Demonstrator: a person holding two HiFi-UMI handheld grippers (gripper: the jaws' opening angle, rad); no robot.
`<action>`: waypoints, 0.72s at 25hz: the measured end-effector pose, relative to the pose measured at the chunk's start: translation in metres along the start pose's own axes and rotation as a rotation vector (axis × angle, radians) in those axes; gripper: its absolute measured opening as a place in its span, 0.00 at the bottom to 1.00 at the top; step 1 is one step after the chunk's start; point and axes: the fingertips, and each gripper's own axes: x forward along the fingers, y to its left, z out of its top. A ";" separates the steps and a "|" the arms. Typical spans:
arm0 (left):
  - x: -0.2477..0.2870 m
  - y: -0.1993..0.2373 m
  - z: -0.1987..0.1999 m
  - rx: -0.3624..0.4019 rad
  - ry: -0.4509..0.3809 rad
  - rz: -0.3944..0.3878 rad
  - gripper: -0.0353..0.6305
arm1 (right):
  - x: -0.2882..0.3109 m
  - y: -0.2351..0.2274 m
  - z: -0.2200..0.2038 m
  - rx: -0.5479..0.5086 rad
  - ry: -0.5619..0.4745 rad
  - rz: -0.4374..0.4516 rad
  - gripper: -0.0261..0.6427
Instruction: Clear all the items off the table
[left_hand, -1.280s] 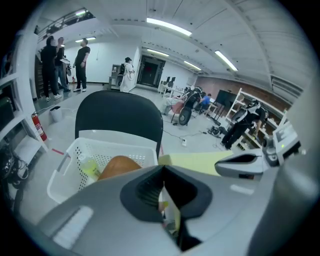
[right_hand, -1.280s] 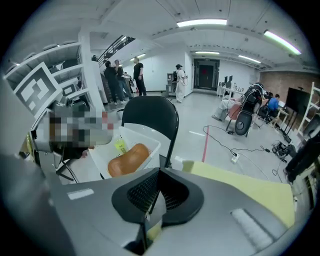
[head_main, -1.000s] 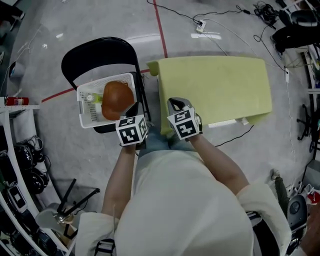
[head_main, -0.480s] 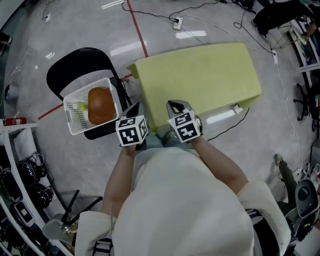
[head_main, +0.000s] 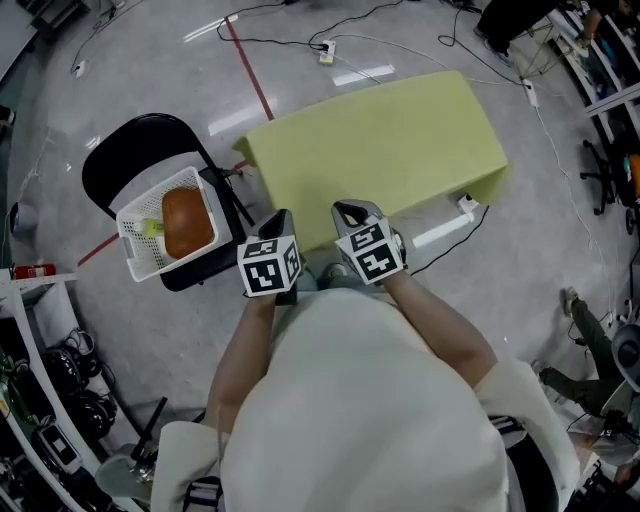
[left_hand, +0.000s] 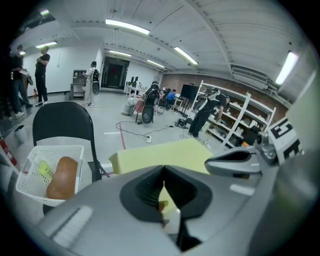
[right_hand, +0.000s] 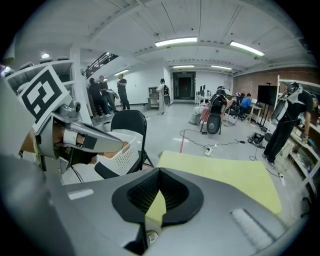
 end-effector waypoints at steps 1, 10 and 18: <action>0.000 -0.005 -0.002 0.006 0.000 -0.005 0.07 | -0.003 -0.003 -0.001 0.002 -0.006 -0.005 0.03; -0.003 -0.029 -0.005 0.046 -0.008 -0.030 0.07 | -0.021 -0.015 0.002 -0.001 -0.062 -0.036 0.04; -0.004 -0.039 -0.003 0.056 -0.019 -0.039 0.07 | -0.026 -0.020 -0.001 0.000 -0.075 -0.040 0.03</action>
